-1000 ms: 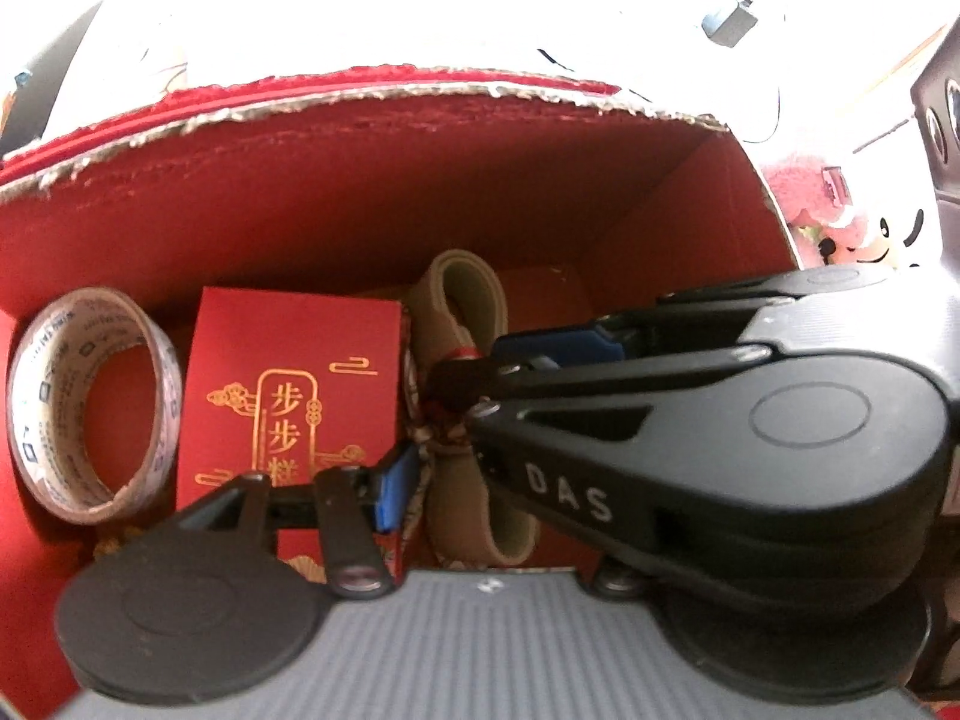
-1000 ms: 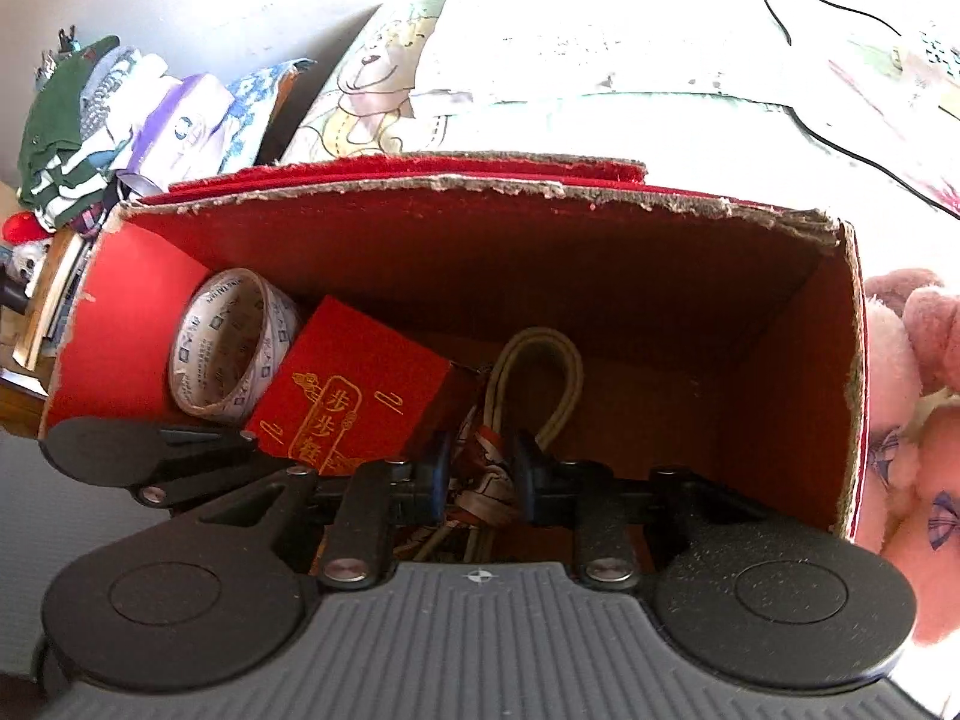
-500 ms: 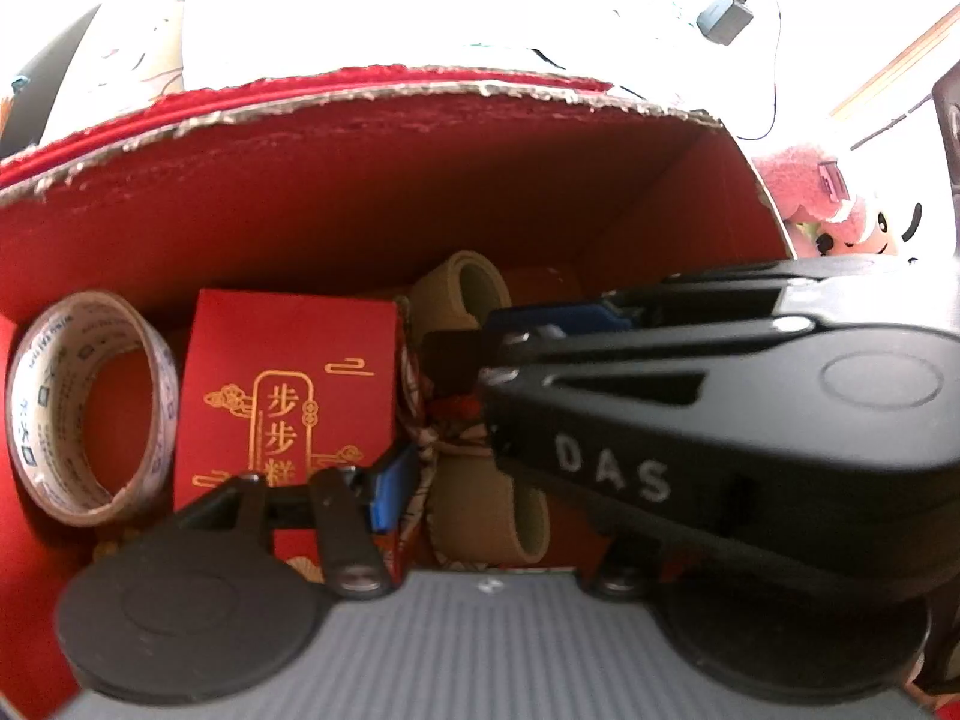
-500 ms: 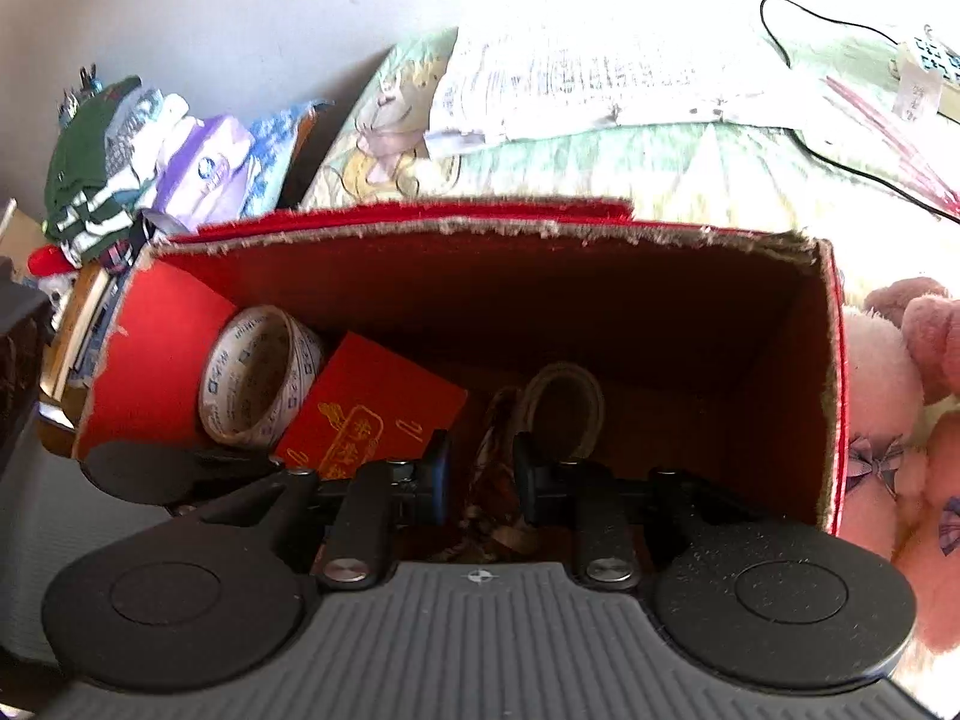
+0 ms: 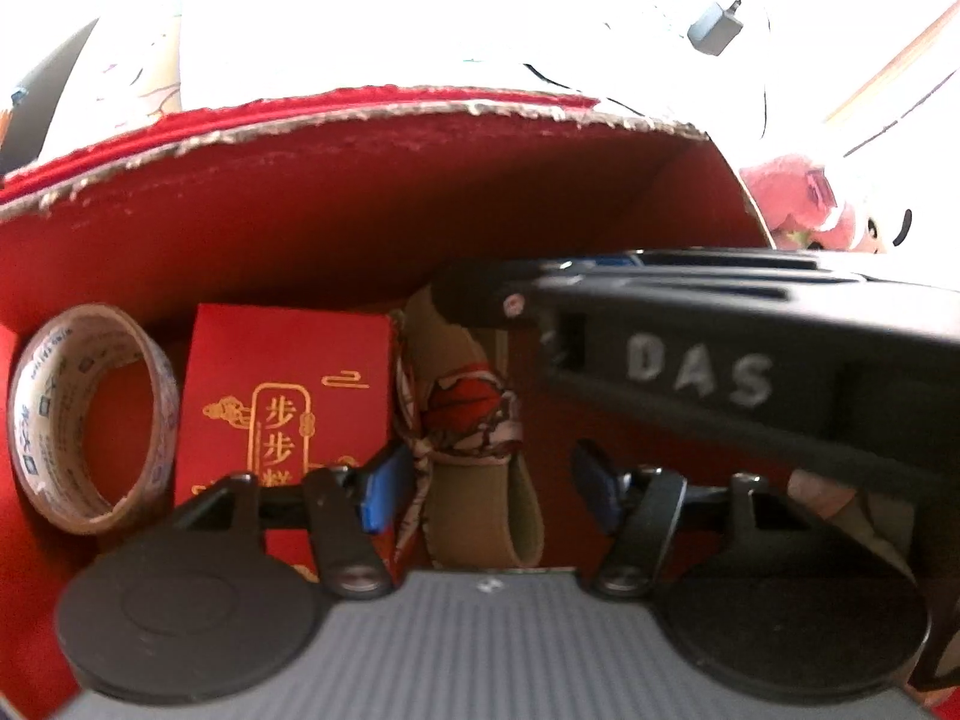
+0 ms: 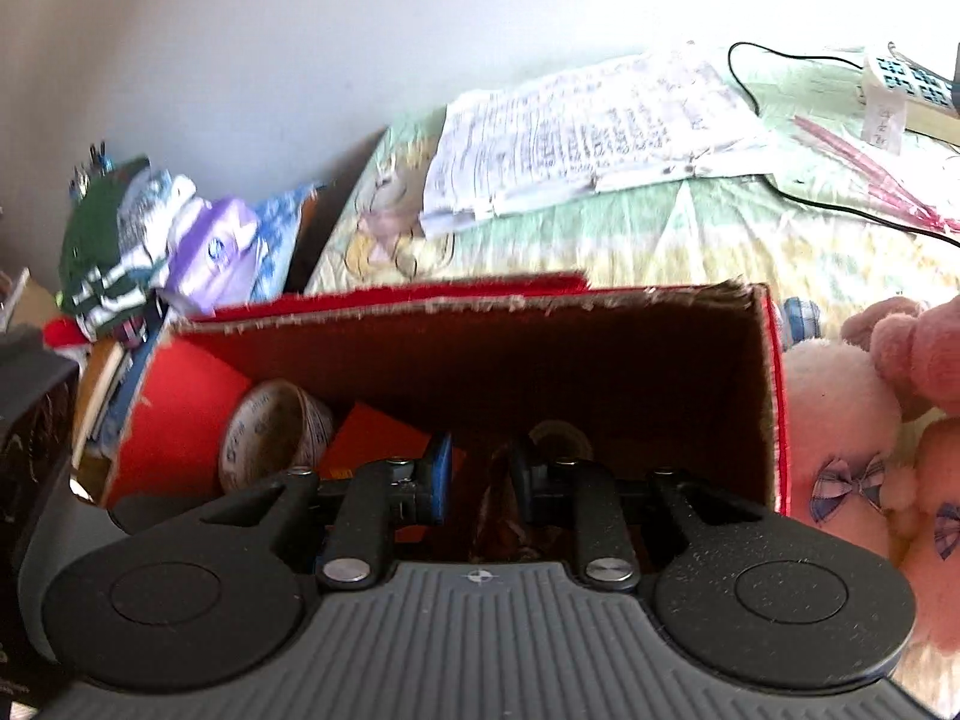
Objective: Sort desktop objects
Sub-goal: 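Open the right gripper to release the strap and lift out, then move the right gripper out of the box toward the orange wooden stamp, then close the right gripper around the neck of the orange wooden stamp, then lift the stamp with the right gripper and carry it over the box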
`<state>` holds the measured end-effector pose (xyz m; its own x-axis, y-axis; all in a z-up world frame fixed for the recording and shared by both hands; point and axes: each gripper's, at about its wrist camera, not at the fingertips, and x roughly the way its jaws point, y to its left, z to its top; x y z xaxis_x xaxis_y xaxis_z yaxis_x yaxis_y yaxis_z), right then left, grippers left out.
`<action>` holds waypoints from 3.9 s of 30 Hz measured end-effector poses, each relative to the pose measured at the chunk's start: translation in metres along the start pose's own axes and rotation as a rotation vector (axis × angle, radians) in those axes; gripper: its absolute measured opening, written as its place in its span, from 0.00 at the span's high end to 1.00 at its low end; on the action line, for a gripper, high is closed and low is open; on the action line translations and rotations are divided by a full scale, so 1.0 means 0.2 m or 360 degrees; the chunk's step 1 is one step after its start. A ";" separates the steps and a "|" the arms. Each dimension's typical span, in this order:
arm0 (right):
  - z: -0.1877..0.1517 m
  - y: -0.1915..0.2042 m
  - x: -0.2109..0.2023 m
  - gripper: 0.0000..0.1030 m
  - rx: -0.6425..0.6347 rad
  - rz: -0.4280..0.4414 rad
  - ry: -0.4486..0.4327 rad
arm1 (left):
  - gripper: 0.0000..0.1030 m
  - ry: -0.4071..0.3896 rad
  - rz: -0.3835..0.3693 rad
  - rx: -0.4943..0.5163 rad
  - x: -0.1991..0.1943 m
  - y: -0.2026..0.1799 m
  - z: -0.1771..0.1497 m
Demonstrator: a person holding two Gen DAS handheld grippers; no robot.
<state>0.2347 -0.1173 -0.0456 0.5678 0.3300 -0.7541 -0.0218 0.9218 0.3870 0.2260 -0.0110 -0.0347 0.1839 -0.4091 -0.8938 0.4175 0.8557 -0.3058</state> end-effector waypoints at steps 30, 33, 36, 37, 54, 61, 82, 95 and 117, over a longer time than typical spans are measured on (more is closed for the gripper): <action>-0.20 0.16 -0.38 0.70 -0.0183 0.0047 -0.0636 | 0.04 -0.0692 0.0526 -0.0098 -0.50 -0.04 -0.33; -0.26 0.21 -0.45 0.62 -0.0209 0.0118 -0.0712 | 0.03 -0.0769 0.0483 -0.0086 -0.58 -0.05 -0.41; -0.32 0.23 -0.52 0.51 -0.0192 0.0190 -0.0726 | 0.03 -0.0847 0.0449 -0.0072 -0.65 -0.05 -0.50; -0.34 0.24 -0.53 0.50 -0.0202 0.0202 -0.0729 | 0.03 -0.0872 0.0445 -0.0070 -0.67 -0.05 -0.53; -0.57 0.36 -0.56 0.62 -0.0547 0.0616 -0.0391 | 0.01 -0.0692 0.0357 -0.0235 -0.68 0.11 -0.94; -0.61 0.39 -0.42 0.71 -0.0612 0.0691 -0.0081 | 0.01 -0.0411 0.0312 -0.0272 -0.44 0.14 -1.02; -0.77 0.32 -0.03 0.70 -0.0207 0.0758 0.0567 | 0.20 -0.0238 0.0383 -0.0346 -0.19 0.17 -1.08; -0.80 0.30 0.03 0.66 0.0020 0.0792 0.0588 | 0.50 -0.0253 0.0399 -0.0182 -0.20 0.10 -1.06; -0.74 -0.15 -0.38 0.70 0.0198 0.0541 0.0403 | 0.54 -0.0092 -0.0164 0.0273 -0.15 -0.29 -0.76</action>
<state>0.0704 -0.1401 -0.0775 0.3254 0.6639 -0.6733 -0.0643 0.7259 0.6848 0.0614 0.0005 -0.0401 0.1810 -0.5136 -0.8387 0.5811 0.7439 -0.3302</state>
